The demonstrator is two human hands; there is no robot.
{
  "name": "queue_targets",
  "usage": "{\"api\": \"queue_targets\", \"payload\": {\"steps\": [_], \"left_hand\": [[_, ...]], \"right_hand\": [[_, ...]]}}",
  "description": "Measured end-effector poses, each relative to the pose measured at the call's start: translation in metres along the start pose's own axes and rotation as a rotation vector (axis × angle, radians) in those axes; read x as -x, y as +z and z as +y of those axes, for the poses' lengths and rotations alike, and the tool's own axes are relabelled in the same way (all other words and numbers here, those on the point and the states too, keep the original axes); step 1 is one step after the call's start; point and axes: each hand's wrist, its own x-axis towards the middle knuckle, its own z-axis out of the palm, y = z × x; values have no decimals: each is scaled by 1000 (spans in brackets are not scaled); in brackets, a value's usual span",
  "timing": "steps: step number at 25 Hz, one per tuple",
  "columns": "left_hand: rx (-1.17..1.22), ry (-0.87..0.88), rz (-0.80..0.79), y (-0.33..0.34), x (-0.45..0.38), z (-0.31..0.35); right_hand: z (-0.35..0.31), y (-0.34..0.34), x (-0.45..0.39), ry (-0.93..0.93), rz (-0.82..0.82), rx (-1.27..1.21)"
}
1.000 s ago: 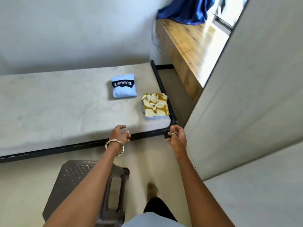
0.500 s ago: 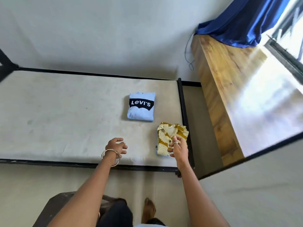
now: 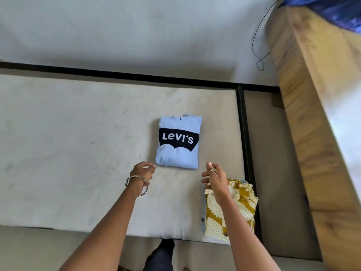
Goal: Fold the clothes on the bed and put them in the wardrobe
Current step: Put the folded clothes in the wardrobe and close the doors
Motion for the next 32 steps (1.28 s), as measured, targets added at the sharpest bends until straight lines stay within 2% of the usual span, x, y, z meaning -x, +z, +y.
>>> {"api": "queue_targets", "payload": {"steps": [9,12,15,19,21,24,27,32], "left_hand": [[-256,-7,54,70,-219,21],[-209,-15,46,88,-282,5],[-127,39,4,106,-316,-10],[113,-53,-182,116,-314,-13],[258,-122,-300,112,-298,-5],[440,-155,-465,99,-255,7],[559,-166,-516,91,-197,13],[513,-140,-596,82,-82,22]], "right_hand": [[35,68,-229,150,55,224],[56,89,-277,155,25,320],[78,109,-297,149,69,378],[76,112,-297,137,-24,-72],[59,104,-287,204,-102,-222],[34,86,-253,237,-109,-317],[22,65,-203,228,-94,-406],[24,2,-82,224,-63,-584]]}}
